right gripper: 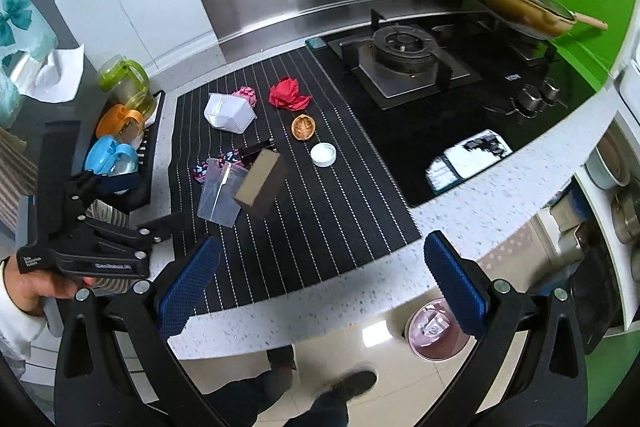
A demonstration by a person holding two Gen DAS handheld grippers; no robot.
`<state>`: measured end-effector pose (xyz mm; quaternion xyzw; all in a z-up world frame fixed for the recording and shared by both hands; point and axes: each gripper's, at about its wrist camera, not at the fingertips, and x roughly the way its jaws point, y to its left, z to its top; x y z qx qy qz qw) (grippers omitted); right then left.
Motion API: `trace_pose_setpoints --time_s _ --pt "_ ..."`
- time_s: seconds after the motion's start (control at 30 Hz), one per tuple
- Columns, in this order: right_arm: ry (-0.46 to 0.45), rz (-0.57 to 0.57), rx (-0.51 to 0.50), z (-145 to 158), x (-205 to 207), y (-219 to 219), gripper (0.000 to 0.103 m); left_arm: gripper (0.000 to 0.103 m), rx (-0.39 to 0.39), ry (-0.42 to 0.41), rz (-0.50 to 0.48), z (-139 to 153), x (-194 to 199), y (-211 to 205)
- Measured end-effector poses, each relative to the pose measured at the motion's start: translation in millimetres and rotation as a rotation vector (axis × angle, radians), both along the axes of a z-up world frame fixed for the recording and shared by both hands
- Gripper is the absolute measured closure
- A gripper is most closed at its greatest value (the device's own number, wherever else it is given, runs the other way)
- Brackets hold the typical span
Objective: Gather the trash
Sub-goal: 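Move both tools back over the mat toward the measuring cup, then grasp the clear measuring cup with the left gripper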
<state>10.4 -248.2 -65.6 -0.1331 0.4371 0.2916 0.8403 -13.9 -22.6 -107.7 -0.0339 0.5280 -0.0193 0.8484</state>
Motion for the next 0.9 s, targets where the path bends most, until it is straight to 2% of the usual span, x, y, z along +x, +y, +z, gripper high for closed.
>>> trace_pose_setpoints --time_s 0.43,0.5,0.57,0.6,0.67,0.9 --pt "0.044 0.106 -0.048 -14.6 53.5 18.8 0.003 0.007 -0.047 0.078 0.091 -40.4 26.6 0.5" --pt "0.051 0.114 -0.047 -15.7 59.8 20.4 0.003 0.016 -0.052 0.086 0.093 -43.1 28.1 -1.4" --pt "0.056 0.125 -0.047 -16.8 63.5 22.2 0.003 0.034 -0.06 0.102 0.093 -46.5 29.4 -2.0" --pt "0.057 0.13 -0.048 -17.5 64.3 23.4 0.003 0.037 -0.065 0.111 0.092 -48.4 29.9 -2.0" --pt "0.064 0.139 -0.048 -19.3 65.9 26.2 0.003 0.052 -0.085 0.12 0.086 -50.2 29.3 -2.1" --pt "0.073 0.158 -0.05 -23.8 63.0 38.2 0.003 0.053 -0.097 0.107 0.078 -41.2 23.2 1.5"
